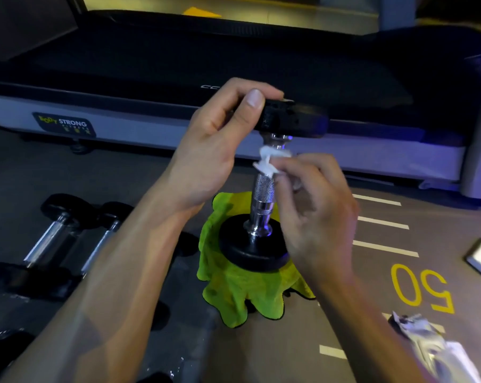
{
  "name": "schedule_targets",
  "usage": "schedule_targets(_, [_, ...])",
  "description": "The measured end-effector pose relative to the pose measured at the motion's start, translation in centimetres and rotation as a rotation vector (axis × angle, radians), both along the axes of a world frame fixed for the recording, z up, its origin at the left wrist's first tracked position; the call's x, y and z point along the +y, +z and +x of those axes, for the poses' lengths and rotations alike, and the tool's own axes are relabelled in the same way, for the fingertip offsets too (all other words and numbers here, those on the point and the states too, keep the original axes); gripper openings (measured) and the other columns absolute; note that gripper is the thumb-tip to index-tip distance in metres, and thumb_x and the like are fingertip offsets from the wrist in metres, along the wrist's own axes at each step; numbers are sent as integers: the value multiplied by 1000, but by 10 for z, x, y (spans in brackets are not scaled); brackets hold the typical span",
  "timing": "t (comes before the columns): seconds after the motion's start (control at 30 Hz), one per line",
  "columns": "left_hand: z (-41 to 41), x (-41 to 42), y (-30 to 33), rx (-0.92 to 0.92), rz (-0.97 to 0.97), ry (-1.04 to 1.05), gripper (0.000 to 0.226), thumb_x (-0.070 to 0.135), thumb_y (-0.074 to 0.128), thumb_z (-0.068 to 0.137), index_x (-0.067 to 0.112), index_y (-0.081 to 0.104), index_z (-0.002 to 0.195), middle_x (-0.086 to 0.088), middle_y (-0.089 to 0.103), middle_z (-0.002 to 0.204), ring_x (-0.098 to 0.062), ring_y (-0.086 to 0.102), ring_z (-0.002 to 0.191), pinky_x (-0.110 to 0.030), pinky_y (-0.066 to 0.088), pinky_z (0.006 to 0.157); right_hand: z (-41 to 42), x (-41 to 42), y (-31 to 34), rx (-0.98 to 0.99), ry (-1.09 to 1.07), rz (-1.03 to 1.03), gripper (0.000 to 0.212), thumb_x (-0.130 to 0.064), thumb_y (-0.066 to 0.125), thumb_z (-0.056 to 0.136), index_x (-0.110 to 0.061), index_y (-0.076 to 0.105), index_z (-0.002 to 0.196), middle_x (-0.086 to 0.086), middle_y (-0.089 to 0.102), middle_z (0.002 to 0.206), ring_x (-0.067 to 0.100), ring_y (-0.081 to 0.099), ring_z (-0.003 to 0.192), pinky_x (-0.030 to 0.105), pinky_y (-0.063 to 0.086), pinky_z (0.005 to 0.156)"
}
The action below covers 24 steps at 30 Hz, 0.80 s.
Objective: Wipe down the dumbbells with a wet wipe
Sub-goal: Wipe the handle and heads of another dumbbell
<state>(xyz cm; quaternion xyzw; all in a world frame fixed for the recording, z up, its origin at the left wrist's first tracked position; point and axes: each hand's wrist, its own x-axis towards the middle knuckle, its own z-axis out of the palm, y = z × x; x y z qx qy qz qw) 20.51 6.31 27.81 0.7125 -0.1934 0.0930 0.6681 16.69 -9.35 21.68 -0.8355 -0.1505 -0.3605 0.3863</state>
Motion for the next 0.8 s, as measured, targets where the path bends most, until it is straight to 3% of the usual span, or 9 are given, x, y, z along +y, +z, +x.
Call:
schedule_targets(0.13, [2, -2, 0, 5, -20, 43, 22, 24, 44, 113, 23, 65, 114, 5, 67, 110, -3, 58, 103, -17, 44, 94, -12, 2, -11, 30, 44, 42, 17, -4, 68, 96, -8, 77, 109, 2, 66, 112, 10, 65, 101, 20, 51, 90])
schedule_targets(0.27, [2, -3, 0, -1, -22, 55, 23, 23, 43, 114, 20, 65, 115, 7, 67, 105, -2, 61, 98, -17, 47, 89, 0, 10, 2, -2, 75, -28, 31, -10, 70, 96, -3, 71, 126, 13, 59, 125, 24, 60, 116, 29, 49, 101])
schedule_targets(0.4, [4, -3, 0, -4, -25, 74, 22, 22, 44, 113, 20, 65, 114, 6, 67, 105, -3, 60, 97, -18, 47, 89, 6, 6, 0, 48, 88, 113, 31, -7, 71, 97, -9, 72, 128, 6, 59, 126, 12, 60, 117, 24, 47, 102])
schedule_targets(0.5, [4, -6, 0, -14, -16, 80, 22, 20, 43, 114, 20, 65, 114, 7, 67, 105, 0, 60, 97, -16, 46, 90, -1, 7, -2, 95, 58, 260, 33, -11, 71, 97, -10, 70, 130, -2, 60, 131, 15, 63, 121, 32, 51, 104])
schedule_targets(0.6, [4, -8, -1, -22, -13, 76, 22, 20, 43, 113, 18, 65, 115, 7, 67, 109, 0, 61, 102, -17, 47, 94, -8, 12, -2, 115, 26, 295, 42, -16, 69, 98, -9, 63, 138, 2, 56, 142, 16, 57, 132, 35, 48, 110])
schedule_targets(0.7, [3, -7, -1, -33, 3, 75, 23, 20, 43, 114, 16, 65, 116, 6, 67, 109, -1, 61, 103, -19, 47, 94, -15, 21, -3, 132, 21, 212, 52, -22, 66, 98, -7, 55, 146, 7, 47, 152, 15, 47, 143, 30, 41, 116])
schedule_targets(0.8, [2, -5, -1, -58, 41, 85, 23, 21, 43, 113, 17, 65, 118, 0, 69, 107, -7, 63, 101, -22, 51, 92, -16, 27, 0, 64, -12, 15, 54, -18, 64, 96, -7, 52, 148, 12, 46, 151, 27, 51, 135, 43, 47, 107])
